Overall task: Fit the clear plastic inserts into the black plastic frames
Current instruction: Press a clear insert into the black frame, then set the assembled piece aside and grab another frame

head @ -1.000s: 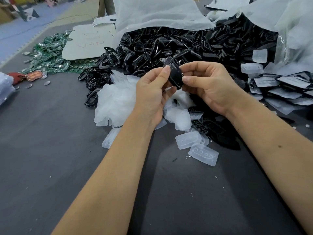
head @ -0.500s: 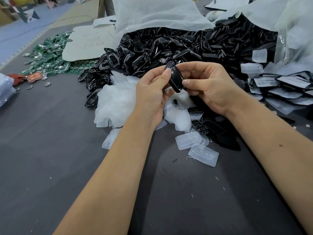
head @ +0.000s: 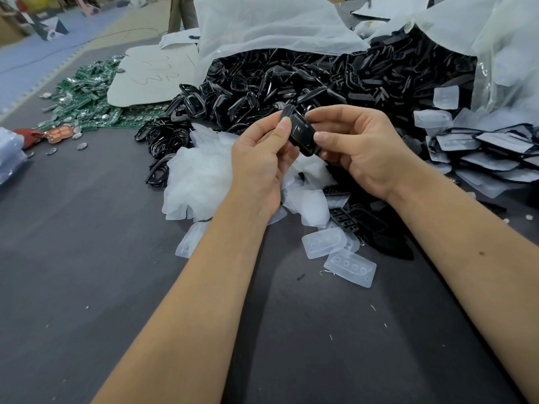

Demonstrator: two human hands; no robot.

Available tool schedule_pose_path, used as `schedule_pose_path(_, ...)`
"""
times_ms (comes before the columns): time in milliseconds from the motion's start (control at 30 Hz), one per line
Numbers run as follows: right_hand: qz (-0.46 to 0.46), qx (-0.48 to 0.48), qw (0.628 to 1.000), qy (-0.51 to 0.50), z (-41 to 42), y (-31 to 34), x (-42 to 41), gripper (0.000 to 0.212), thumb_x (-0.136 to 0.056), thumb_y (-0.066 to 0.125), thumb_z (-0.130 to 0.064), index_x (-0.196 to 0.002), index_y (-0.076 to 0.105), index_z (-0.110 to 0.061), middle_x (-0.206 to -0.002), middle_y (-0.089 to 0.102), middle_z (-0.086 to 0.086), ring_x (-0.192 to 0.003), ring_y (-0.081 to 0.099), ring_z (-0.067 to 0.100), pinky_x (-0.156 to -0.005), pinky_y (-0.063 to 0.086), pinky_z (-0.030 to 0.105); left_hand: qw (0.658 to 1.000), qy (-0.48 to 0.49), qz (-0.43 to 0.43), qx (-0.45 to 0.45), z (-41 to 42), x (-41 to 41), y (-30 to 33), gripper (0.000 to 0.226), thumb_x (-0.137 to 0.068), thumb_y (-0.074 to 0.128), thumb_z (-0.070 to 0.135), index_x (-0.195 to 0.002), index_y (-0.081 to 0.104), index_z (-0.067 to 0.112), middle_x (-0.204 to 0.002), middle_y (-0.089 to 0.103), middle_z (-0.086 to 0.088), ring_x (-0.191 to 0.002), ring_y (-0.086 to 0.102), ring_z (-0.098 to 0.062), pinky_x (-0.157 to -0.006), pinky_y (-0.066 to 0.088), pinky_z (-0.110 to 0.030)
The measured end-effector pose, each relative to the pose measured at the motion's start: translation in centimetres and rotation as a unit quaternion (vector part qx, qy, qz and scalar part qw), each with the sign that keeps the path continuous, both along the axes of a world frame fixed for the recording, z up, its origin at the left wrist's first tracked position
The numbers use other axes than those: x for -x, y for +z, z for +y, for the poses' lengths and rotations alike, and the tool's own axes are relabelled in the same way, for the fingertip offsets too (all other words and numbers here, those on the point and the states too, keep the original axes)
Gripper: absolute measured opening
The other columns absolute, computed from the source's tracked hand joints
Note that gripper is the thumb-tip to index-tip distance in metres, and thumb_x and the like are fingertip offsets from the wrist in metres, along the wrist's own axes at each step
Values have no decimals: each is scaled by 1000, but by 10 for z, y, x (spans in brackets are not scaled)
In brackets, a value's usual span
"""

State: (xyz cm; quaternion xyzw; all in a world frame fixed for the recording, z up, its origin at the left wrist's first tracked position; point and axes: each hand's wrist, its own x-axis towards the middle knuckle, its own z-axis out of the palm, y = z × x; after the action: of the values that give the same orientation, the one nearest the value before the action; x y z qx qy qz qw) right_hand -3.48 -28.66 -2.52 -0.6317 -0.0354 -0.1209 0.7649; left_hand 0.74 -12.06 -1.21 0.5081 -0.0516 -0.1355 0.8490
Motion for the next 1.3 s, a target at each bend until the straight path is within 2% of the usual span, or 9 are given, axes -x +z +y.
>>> schedule_pose_path(100, 3, -6, 1000, 3, 2, 1, 0, 26, -92, 67, 8, -109, 75, -11, -99, 79, 7, -90, 73, 17, -78, 58, 25, 1000, -5, -4, -3, 0, 0, -1, 14, -100, 67, 5, -113, 73, 5, -91, 68, -7, -76, 60, -12, -64, 56, -20)
schedule_pose_path(233, 2, -5, 1000, 8, 3, 1, 0, 24, -94, 65, 8, -105, 75, -10, -90, 78, 3, -83, 71, 15, -77, 59, 25, 1000, -3, -4, -2, 1, -1, -1, 14, -100, 67, 6, -113, 72, 7, -88, 68, -4, -74, 59, -11, -65, 57, -20)
schedule_pose_path(600, 6, -3, 1000, -3, 1, 2, 2, 25, -88, 73, 2, -107, 78, -13, -94, 78, 7, -84, 72, 17, -73, 57, 23, 1000, 1, -10, -7, 0, 2, 2, 8, -101, 63, 3, -100, 70, 7, -83, 69, -6, -64, 56, -9, -57, 50, -16)
schedule_pose_path(767, 3, 107, 993, -59, 7, 12, 9, 22, -95, 67, 4, -106, 78, -12, -87, 78, 3, -81, 71, 17, -71, 59, 27, 999, -20, -38, -12, 3, 3, 0, 7, -101, 65, 3, -99, 67, 9, -84, 73, -2, -71, 67, -9, -69, 57, -21)
schedule_pose_path(900, -21, 214, 972, -96, -1, 34, 24, 21, -93, 70, 5, -102, 78, -13, -87, 79, 2, -78, 72, 15, -71, 59, 26, 989, -41, -119, -71, 5, 6, 5, 9, -99, 68, 5, -96, 67, 13, -80, 73, 1, -79, 70, -10, -78, 58, -27)
schedule_pose_path(1033, -25, 378, 914, -144, -31, 56, 53, 24, -92, 74, -1, -97, 81, -23, -88, 78, 6, -81, 73, 29, -77, 62, 41, 935, -69, -283, -202, -5, 13, 17, 19, -89, 79, 1, -87, 70, 18, -75, 69, 3, -74, 62, -12, -74, 54, -28)
schedule_pose_path(1133, -23, 452, 868, -203, -58, 61, 83, 25, -89, 75, -4, -96, 81, -27, -84, 75, -13, -75, 68, 0, -69, 50, 13, 861, -68, -399, -309, -39, 25, 28, 21, -82, 82, 2, -80, 71, 19, -74, 70, 5, -70, 64, -12, -71, 54, -29)
schedule_pose_path(1200, -11, 498, 824, -268, -77, 65, 104, 24, -88, 76, -5, -98, 82, -26, -86, 73, -16, -77, 64, -5, -72, 39, 1, 823, -52, -452, -341, -75, 40, 33, 14, -81, 81, 4, -80, 72, 15, -75, 70, 6, -72, 66, -15, -70, 55, -32)
schedule_pose_path(1300, 38, 541, 761, -356, -106, 71, 134, 23, -88, 74, -4, -103, 83, -20, -96, 78, -1, -83, 65, 6, -82, 44, 13, 767, -25, -525, -368, -132, 65, 38, 10, -79, 75, 4, -82, 72, 13, -78, 67, 2, -75, 61, -21, -70, 50, -38)
